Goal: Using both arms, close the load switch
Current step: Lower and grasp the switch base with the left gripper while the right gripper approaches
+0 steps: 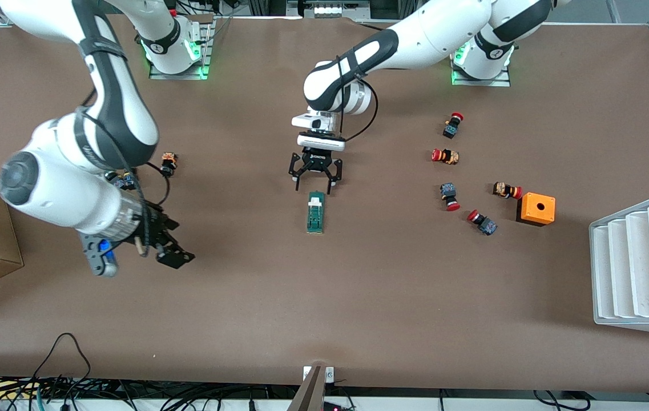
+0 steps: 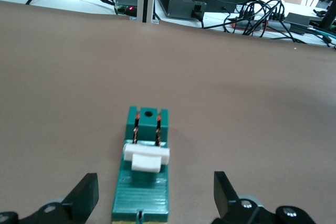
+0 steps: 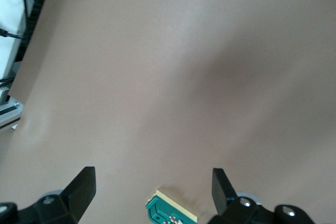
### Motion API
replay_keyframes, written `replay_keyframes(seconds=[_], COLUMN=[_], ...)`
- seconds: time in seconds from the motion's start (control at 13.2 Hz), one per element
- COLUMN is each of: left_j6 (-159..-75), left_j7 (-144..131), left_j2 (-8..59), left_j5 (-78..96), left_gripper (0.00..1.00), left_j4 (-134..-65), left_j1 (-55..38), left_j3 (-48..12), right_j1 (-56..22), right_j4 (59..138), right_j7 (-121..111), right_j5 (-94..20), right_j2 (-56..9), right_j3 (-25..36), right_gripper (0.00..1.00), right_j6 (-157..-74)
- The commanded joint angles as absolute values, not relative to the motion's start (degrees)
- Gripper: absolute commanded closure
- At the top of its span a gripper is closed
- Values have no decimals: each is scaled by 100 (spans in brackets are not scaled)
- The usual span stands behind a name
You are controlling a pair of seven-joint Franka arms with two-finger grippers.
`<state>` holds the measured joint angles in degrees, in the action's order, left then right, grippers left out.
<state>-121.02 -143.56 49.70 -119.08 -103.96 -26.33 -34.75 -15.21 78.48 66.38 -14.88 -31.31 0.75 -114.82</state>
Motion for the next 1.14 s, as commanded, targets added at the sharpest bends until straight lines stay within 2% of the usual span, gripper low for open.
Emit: replay_keyframes(seconds=[0.0, 0.38, 0.68, 1.06], left_j6=[-11761, -11505, -11435, -11391], left_j7=[-14555, -14572, -14581, -14713], left_j2=[5194, 5370, 5440, 5476], left_j5=[-12234, -12234, -12226, -12252], left_gripper=[3, 4, 22, 23], left_j4=[-10257, -10152, -10081, -10081], left_j1=[-2725, -3085, -3190, -3208], left_j3=[-3419, -3226, -3199, -3050], right_j1=[-1696, -1819, -1968, -2319], right_j4=[7690, 7699, 7682, 7673], right_j7=[7249, 7418, 7663, 8330], right_j5=[-1573, -1556, -1582, -1582], right_j2=[-3322, -3419, -3489, -3717], right_j3=[132, 210, 290, 334], right_gripper=[2, 2, 2, 2], right_j6=[-11514, -11584, -11619, -12163])
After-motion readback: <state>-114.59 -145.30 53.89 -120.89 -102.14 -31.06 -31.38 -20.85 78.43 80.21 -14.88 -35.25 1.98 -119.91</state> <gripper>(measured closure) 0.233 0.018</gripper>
